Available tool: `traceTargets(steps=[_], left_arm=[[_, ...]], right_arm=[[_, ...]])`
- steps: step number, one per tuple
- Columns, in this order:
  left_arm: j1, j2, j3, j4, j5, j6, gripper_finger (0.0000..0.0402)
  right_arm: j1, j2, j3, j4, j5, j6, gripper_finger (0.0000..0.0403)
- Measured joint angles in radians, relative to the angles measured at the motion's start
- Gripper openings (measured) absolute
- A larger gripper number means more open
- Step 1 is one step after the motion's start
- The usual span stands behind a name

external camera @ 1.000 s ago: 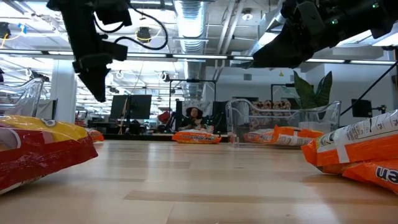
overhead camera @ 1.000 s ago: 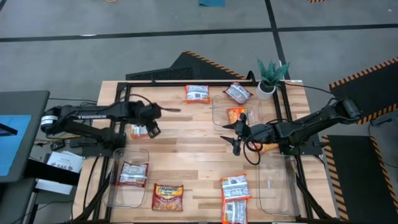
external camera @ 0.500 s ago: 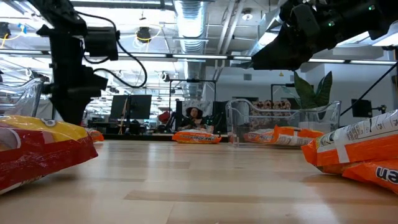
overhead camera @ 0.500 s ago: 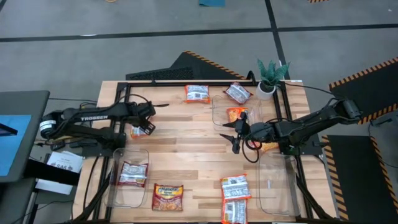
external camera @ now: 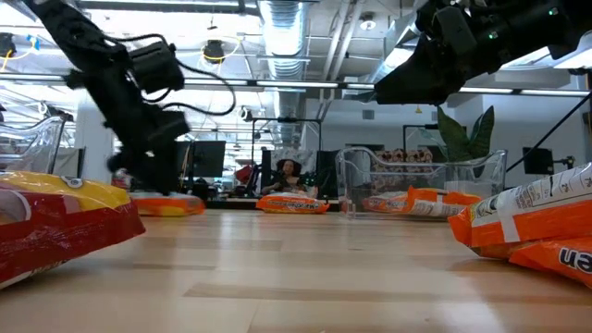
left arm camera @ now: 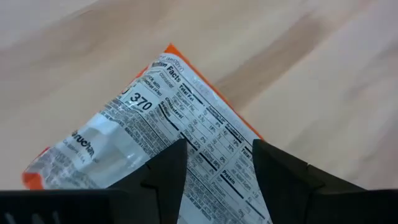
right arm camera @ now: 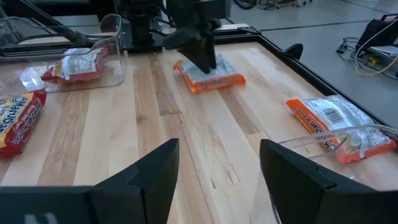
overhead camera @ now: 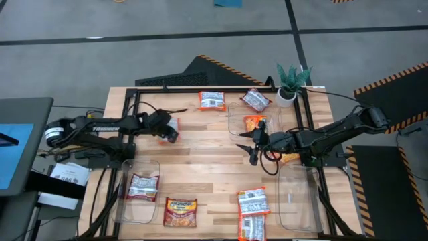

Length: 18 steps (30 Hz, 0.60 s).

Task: Sort Maruchan noodles
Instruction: Put the orange noodle pack into the top transparent bin

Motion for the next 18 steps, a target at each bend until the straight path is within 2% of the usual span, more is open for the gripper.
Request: traceTargets(steps=[3, 8, 12, 15, 18], left_arm=[[0.0, 0.101, 0.002, 0.176, 0.059, 0.015, 0.0171], [-0.023, 0.332, 0.021, 0.464, 0.09, 0.012, 0.0171], [-0.066, 0.461, 0.058, 0.678, 0.21, -0.001, 0.0171], [-0.115, 0.482, 0.106, 0.69, 0.292, -0.01, 0.0171], [-0.173, 0.485, 0.166, 0.608, 0.287, -0.014, 0.0171]], right_arm=[[0.0, 0.0, 0.0, 0.0, 0.0, 0.0, 0.0248], [0.0, 0.0, 0.0, -0.001, 0.0, 0.0, 0.0248], [0.0, 0.0, 0.0, -0.001, 0.001, 0.001, 0.0248], [0.0, 0.0, 0.0, -0.001, 0.0, 0.017, 0.0248], [0.0, 0.0, 0.0, -0.002, 0.0, 0.023, 0.0248]])
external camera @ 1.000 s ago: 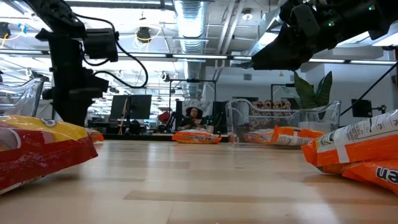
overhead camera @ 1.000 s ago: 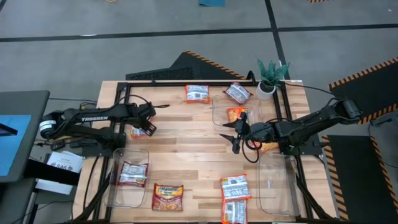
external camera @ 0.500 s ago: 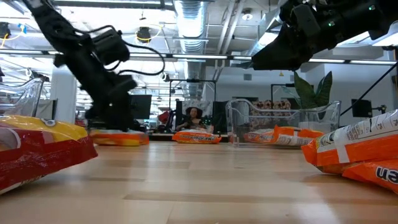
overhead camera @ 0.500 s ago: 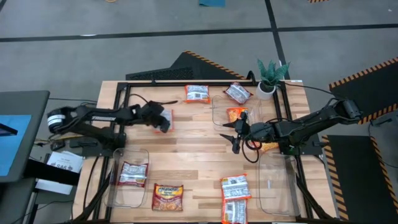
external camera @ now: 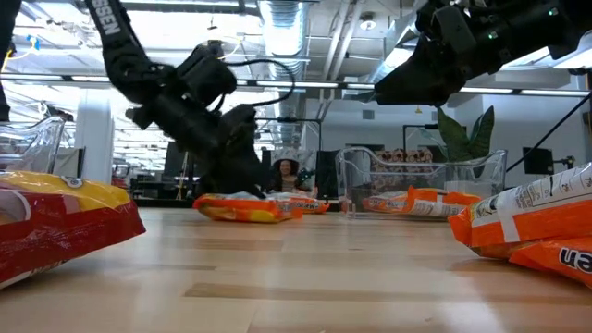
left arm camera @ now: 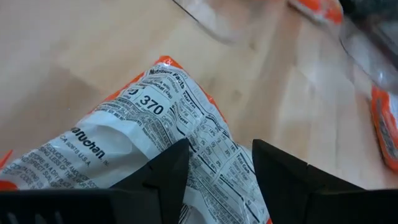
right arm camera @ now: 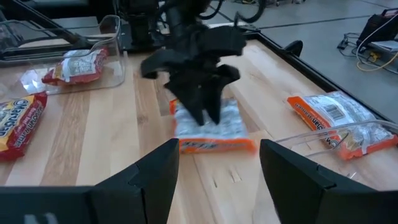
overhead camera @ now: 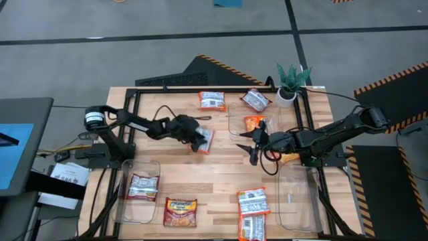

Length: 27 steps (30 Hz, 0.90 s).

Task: Sort Maruchan noodles
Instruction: Put the orange noodle pack into the top transparent bin

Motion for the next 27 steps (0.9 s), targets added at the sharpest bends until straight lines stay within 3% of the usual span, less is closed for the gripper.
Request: traceTargets(steps=[3, 7, 12, 19, 27], left_arm=[[-0.074, 0.009, 0.048, -0.039, 0.004, 0.007, 0.0171], [-0.126, -0.025, 0.115, -0.052, 0.093, 0.067, 0.0171], [-0.131, -0.191, 0.153, -0.085, 0.103, 0.178, 0.0171], [-0.17, -0.52, 0.063, -0.129, -0.116, 0.332, 0.0171], [-0.291, -0.753, -0.208, 0.148, -0.291, 0.419, 0.0171]], right_arm=[[0.0, 0.0, 0.0, 0.002, 0.0, 0.0, 0.0248], [0.002, 0.0, 0.0, 0.014, -0.001, 0.001, 0.0248], [0.002, 0.003, 0.0, 0.089, -0.088, 0.036, 0.0248], [0.003, 0.175, 0.04, 0.189, -0.199, 0.04, 0.0248], [0.001, 0.518, 0.255, 0.173, -0.226, -0.182, 0.0248]])
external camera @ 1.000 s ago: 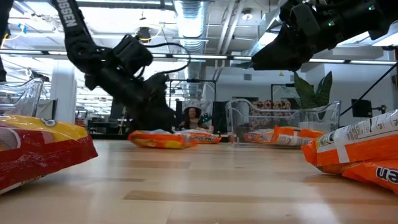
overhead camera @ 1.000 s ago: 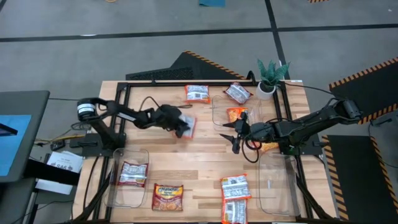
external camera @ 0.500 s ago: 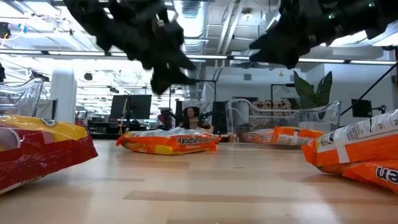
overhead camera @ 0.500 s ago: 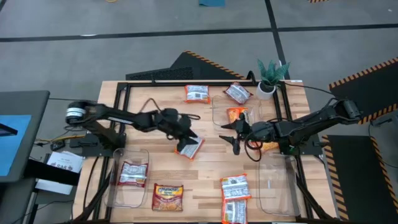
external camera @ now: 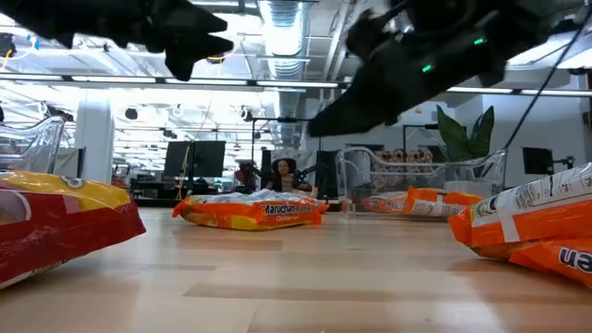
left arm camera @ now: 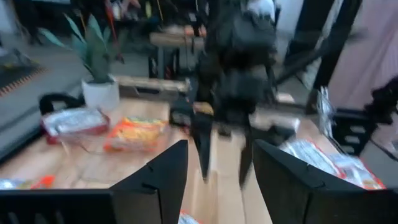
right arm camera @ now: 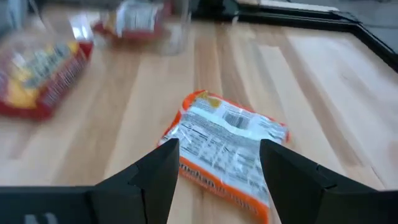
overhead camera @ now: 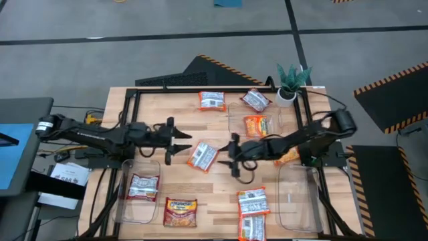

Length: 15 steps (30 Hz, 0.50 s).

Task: Sort Maruchan noodles
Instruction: Put the orange noodle pack into the top transparent bin

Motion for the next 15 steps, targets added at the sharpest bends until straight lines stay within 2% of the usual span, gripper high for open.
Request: traceTargets(steps=[4, 11, 15], left_arm=[[-0.009, -0.051, -0.062, 0.069, -0.056, 0.013, 0.0171], [-0.006, -0.09, -0.07, 0.064, -0.078, 0.04, 0.0171], [-0.006, -0.094, -0.069, 0.039, -0.078, 0.043, 0.0171]], right_arm=[[-0.012, 0.11, 0.122, -0.118, 0.001, -0.086, 0.0248], [-0.021, 0.248, 0.391, -0.551, -0.007, -0.216, 0.0248], [-0.017, 0.301, 0.504, -0.714, -0.007, -0.297, 0.0248]])
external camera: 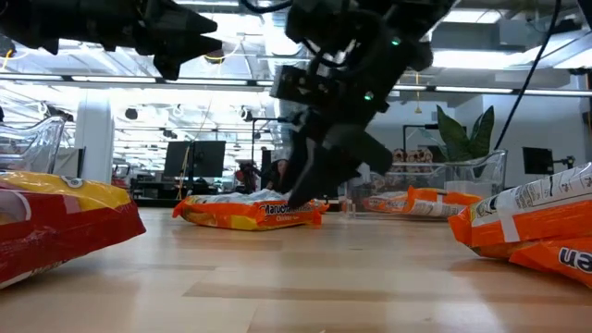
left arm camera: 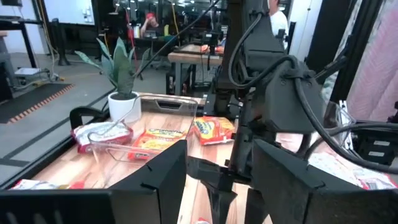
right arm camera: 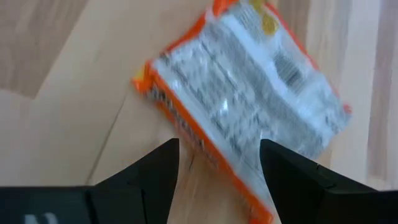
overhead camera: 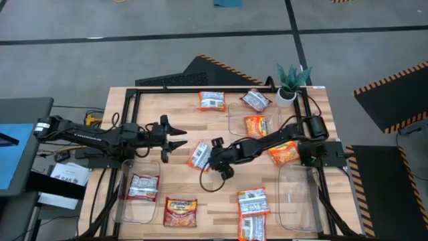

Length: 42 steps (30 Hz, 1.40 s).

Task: Sort Maruchan noodles
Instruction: Put the orange noodle pack into the top transparent bin

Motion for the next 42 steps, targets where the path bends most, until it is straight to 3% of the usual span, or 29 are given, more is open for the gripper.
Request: traceTargets(steps=[8, 12, 15, 19, 20, 27, 35, 42], left_arm=[[0.0, 0.0, 0.0, -0.014, 0.0, 0.015, 0.0171], [0.0, -0.002, 0.0, -0.011, -0.003, 0.015, 0.0171], [0.0, -0.002, 0.0, -0.008, -0.006, 0.018, 0.0171], [0.0, -0.005, 0.0, 0.006, -0.022, 0.018, 0.0171], [0.0, -0.01, 0.0, 0.006, -0.023, 0.018, 0.0171], [0.0, -0.054, 0.001, -0.011, -0.023, 0.017, 0.0171], [0.0, -0.074, 0.002, -0.053, -0.027, 0.016, 0.0171], [0.0, -0.073, 0.002, -0.059, -0.028, 0.015, 0.0171]], right_arm=[[0.0, 0.062, 0.067, -0.045, 0.038, -0.102, 0.0248], [0.008, 0.097, 0.069, -0.031, 0.134, -0.114, 0.0229], [0.015, 0.126, 0.069, -0.019, 0.182, -0.115, 0.0169], [0.029, 0.143, 0.069, -0.019, 0.218, -0.08, 0.0038], [0.031, 0.141, 0.069, -0.023, 0.225, -0.069, 0.0022], [0.03, 0.022, 0.051, -0.151, 0.199, 0.032, 0.0006], [0.035, -0.213, -0.004, -0.123, 0.203, 0.081, 0.0006], [0.053, -0.468, -0.151, -0.127, 0.415, 0.137, 0.0006]])
